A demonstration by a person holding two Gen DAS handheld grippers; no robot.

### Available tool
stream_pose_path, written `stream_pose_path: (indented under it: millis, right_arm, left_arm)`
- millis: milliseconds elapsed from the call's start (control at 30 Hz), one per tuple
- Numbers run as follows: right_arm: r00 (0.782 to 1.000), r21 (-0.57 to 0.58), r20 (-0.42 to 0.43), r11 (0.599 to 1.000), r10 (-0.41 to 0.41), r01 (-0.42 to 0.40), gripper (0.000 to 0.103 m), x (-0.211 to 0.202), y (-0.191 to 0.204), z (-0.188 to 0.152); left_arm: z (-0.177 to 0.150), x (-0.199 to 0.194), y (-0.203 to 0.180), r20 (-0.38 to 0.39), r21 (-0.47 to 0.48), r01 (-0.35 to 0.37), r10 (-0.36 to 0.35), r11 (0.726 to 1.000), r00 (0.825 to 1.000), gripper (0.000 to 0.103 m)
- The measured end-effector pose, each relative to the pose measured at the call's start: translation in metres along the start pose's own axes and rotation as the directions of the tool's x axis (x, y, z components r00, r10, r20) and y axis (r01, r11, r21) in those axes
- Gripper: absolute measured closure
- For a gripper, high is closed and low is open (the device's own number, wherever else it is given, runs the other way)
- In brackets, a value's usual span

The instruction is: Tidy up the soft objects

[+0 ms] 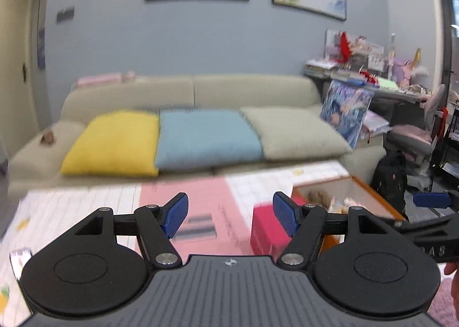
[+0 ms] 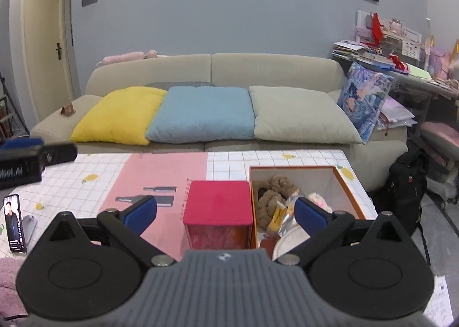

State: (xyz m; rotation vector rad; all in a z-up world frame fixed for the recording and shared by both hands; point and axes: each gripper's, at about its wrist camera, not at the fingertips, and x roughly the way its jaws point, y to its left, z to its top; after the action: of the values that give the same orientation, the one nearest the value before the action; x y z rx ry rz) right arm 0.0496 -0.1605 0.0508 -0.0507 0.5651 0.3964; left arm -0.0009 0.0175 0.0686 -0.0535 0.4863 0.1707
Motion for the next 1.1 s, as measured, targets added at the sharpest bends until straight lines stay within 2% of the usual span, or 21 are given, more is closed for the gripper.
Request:
stream_pose_path:
  millis: [133, 300, 500, 767, 1100]
  right_arm:
    - [0.998, 0.036, -0.068, 0.999, -0.001, 0.003, 0.003, 0.003, 0.002, -0.013]
    - [0.988, 0.029, -0.154, 0.999, -0.02, 0.025, 0.003, 0.013, 0.006, -0.024]
    - [0.976, 0.035, -0.217, 0.999, -0.029, 0.037, 0.003, 0.02, 0.008, -0.035]
    - [0.97, 0.025, -0.241, 0.999, -0.035, 0.042, 0.003, 0.026, 0.012, -0.036]
    - [0.971, 0.018, -0.235, 0.999, -0.041, 0.046, 0.003, 0.025, 0.012, -0.035]
  left_arm:
    - [-0.013, 0.007, -0.001, -0.1, -0.012, -0.022, 0.021, 1.0, 0.995, 0.018]
    - [-0.029, 0.008, 0.001, -0.161, -0.023, -0.035, 0.031, 0.999, 0.987, 0.015]
    - [-0.045, 0.009, 0.002, -0.248, -0.009, -0.081, 0.076, 0.997, 0.966, 0.015]
    - [-0.051, 0.011, 0.004, -0.286, -0.018, -0.075, 0.066, 0.997, 0.956, 0.014]
    - [-0.049, 0.01, 0.005, -0.284, -0.017, -0.076, 0.068, 0.997, 0.956, 0.014]
